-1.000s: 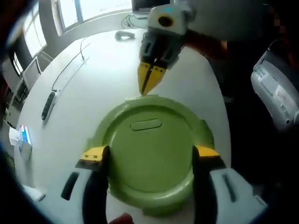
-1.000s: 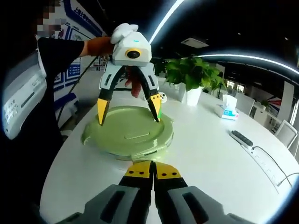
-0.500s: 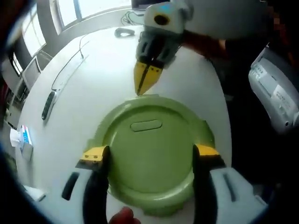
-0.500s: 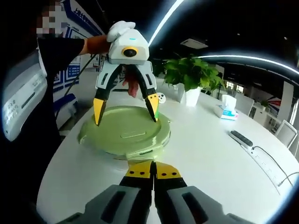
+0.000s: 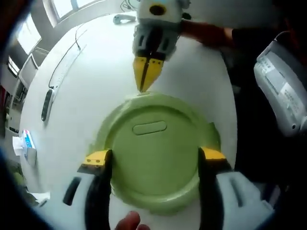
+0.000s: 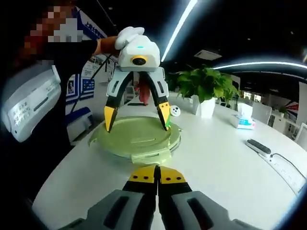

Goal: Pick up the tomato from the tabletop place it into the food storage container close the lid and lock the latches

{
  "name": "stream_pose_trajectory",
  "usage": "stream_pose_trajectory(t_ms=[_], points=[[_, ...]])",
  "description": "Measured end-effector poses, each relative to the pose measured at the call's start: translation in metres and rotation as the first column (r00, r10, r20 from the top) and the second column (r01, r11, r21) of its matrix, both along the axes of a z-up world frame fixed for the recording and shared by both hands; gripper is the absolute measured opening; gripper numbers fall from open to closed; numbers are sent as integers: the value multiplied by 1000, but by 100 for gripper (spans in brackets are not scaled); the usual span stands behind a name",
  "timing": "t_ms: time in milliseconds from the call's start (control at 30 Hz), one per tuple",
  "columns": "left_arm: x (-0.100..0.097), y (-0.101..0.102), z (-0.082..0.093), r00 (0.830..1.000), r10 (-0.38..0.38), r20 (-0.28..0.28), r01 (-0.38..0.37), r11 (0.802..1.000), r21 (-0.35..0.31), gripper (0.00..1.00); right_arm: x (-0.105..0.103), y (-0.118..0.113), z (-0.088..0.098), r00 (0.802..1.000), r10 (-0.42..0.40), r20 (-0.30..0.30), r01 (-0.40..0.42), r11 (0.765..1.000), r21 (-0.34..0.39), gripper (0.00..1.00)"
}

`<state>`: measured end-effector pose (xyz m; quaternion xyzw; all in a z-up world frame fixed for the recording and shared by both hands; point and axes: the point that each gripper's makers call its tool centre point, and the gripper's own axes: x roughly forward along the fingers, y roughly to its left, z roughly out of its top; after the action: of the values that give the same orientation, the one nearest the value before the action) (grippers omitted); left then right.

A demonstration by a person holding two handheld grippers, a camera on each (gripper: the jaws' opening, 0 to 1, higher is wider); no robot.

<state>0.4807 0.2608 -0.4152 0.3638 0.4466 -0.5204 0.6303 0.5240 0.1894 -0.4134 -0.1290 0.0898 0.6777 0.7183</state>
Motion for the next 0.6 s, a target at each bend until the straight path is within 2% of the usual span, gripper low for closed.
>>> stream_pose_trajectory(t_ms=[167,267,400,433,467,533,600], points=[[0,0,-1,1000,-4,-13,5,998,60,72,0,1,0,1000,25,16,-25,1000,-7,0],[1,-1,-1,1000,-3,-21,4,997,83,72,0,0,-1,999,36,-10,-36,999,18,0],[0,0,-1,1000,12,-24,-11,997,77,72,1,0,-1,999,45,-28,-43,998,51,0],[-1,0,-1,1000,6,-22,-4,997,76,71,-4,3,2,997,77,4,-77,995,71,0],[-1,0,-1,1000,8,-24,-6,997,78,71,-1,1,0,998,56,-16,-55,997,58,0],[0,0,-1,1000,2,-24,0,996,84,71,2,1,1,998,58,-4,-58,997,57,0],[0,0,-1,1000,1,-24,1,997,81,71,4,1,0,998,59,-25,-58,996,72,0]])
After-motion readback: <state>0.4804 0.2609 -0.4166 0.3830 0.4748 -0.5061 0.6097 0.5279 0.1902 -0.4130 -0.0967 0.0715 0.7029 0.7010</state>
